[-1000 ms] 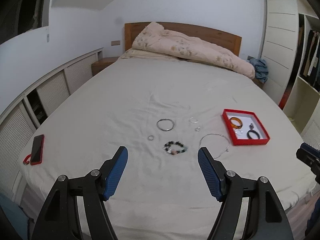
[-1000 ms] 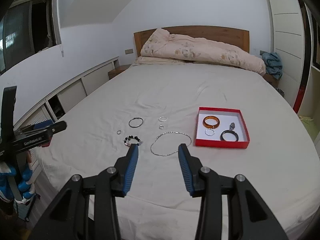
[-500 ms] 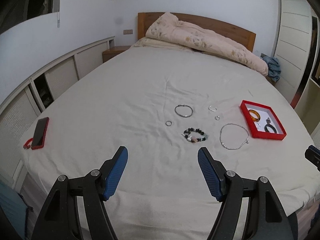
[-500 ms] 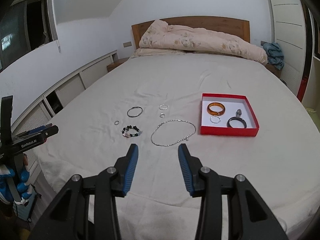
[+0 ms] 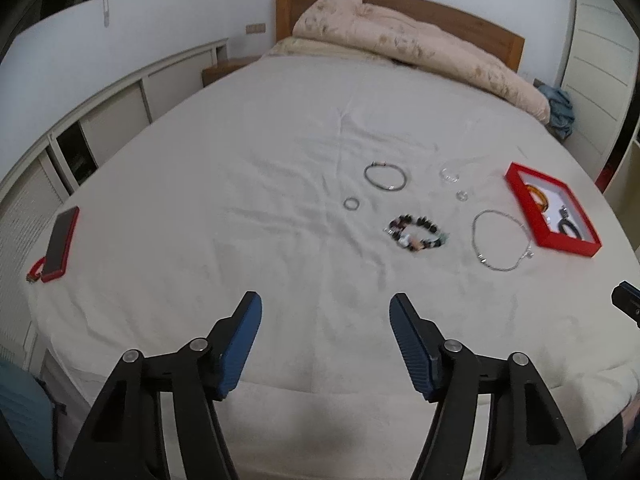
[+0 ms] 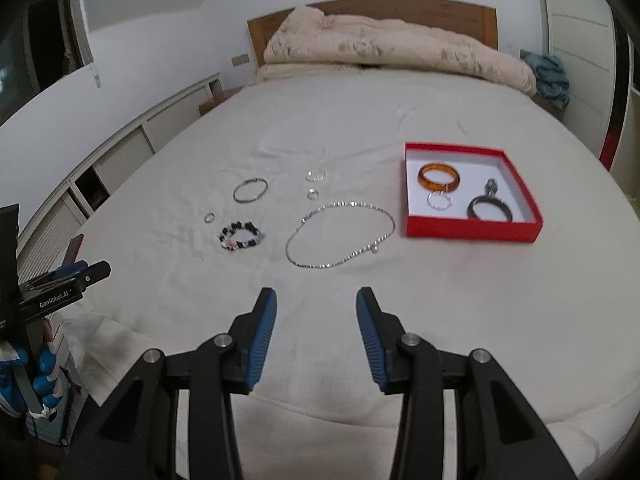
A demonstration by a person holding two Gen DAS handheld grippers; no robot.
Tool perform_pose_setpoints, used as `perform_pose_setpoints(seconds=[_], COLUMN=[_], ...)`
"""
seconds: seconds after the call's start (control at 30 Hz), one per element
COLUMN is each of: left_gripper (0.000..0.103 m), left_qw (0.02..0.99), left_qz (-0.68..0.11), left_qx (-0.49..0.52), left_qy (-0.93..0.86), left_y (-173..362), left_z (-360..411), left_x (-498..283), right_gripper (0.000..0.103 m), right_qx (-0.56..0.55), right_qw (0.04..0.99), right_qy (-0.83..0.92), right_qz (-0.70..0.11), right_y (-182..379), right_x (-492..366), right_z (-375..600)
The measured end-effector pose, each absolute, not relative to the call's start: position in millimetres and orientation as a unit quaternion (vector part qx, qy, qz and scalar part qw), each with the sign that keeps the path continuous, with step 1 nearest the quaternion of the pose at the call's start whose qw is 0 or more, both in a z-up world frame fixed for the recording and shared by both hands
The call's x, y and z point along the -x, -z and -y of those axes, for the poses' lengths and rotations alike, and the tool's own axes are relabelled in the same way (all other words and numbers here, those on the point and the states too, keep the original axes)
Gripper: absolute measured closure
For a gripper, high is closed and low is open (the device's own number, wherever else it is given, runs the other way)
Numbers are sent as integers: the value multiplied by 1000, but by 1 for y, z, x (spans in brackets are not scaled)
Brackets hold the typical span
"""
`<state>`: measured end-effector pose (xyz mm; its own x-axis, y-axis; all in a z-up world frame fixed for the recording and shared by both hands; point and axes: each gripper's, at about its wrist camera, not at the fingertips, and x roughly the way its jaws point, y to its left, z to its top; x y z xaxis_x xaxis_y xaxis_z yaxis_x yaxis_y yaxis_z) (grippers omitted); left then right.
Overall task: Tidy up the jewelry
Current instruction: 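Open both grippers and withdraw them from the red box toward the remaining jewelry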
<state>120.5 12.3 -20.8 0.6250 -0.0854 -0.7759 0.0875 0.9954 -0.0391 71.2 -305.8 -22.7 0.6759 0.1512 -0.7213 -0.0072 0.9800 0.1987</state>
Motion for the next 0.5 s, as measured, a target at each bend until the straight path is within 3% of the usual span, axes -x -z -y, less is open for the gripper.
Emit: perform_pose_setpoints(seconds=[0.5], left_gripper=[44], left_qw=[884], left_qz=[-465], left_qx=[-19], left_qy=[47], left_y=[61], left_z=[-5], left_x=[-174], right_gripper=[63], right_qx=[-131], right_qw=[888], right_qy=[-39], right_qz=[-440], right_y=[74], right_x=[-126], right_z=[327])
